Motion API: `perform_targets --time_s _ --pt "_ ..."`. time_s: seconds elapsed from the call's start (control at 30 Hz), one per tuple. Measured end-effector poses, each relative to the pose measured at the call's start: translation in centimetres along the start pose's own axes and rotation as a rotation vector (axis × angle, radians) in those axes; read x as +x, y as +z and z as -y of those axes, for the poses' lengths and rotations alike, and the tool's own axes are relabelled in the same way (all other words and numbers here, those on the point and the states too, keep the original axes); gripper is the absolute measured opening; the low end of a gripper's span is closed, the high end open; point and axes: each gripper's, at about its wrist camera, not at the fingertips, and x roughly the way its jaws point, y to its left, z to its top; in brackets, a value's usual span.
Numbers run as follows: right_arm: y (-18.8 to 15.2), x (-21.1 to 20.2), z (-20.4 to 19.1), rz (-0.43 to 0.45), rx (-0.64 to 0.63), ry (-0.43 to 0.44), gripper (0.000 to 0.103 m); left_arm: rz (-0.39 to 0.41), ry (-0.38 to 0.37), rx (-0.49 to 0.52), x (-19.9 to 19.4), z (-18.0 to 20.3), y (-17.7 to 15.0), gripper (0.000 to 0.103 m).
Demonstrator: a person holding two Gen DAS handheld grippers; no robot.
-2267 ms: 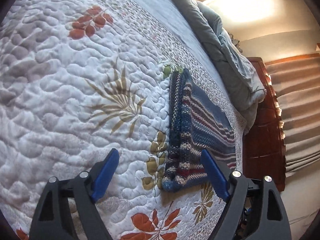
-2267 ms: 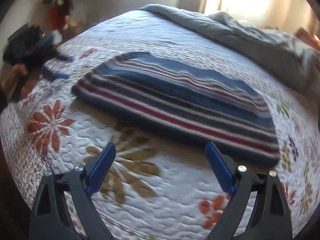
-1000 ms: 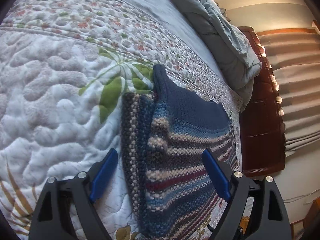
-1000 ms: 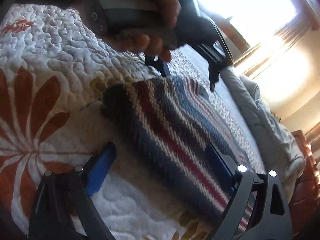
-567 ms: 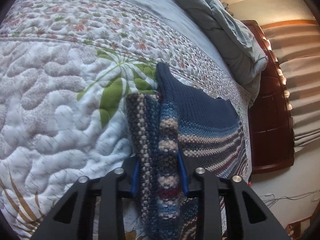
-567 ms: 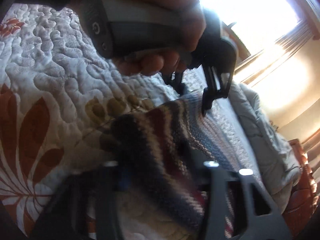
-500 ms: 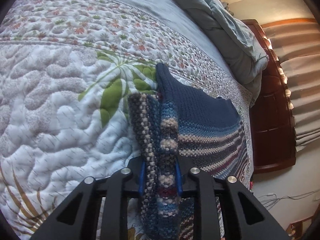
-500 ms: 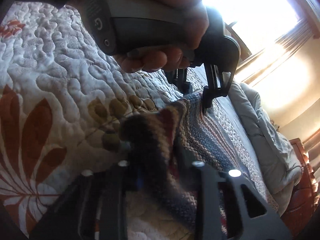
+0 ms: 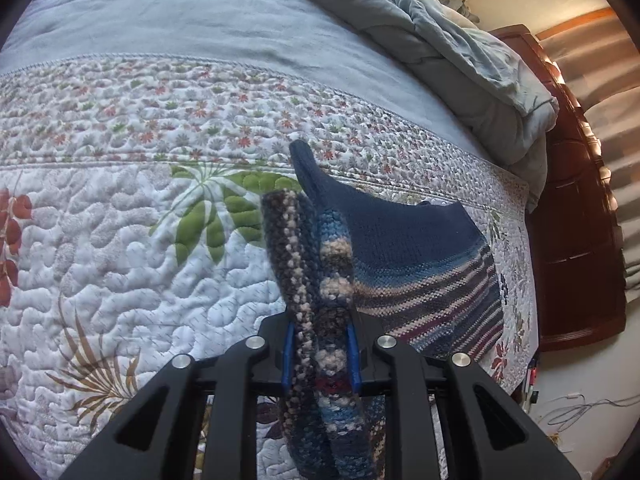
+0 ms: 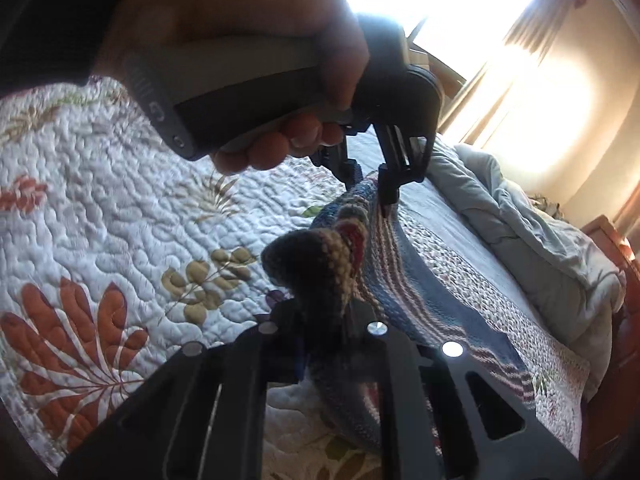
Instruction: Fold small clothes
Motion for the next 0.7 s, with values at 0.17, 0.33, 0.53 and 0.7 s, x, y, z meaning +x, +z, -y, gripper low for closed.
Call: perform_targets --time_s 0.17,0.33,0.53,0.7 --pt "-0.5 -2.6 1.7 0.033 0.061 -0.002 0.011 0.01 0.045 0.021 -1.7 3.3 0.5 0.02" --pt "-0.4 -3.7 4.4 0.061 0.125 0.015 0.011 0.017 0.096 0.023 -2.2 6.1 1.3 0.02" --pt "-0.5 -5.1 7.5 0.095 0.206 0.033 0.011 0.02 0.157 0.042 -2.7 9.6 1.8 0.02" --pt "-0.7 -6.2 9.8 0.12 0.264 0.042 0.011 0.025 0.201 0.066 -3.1 12.5 2.2 0.02"
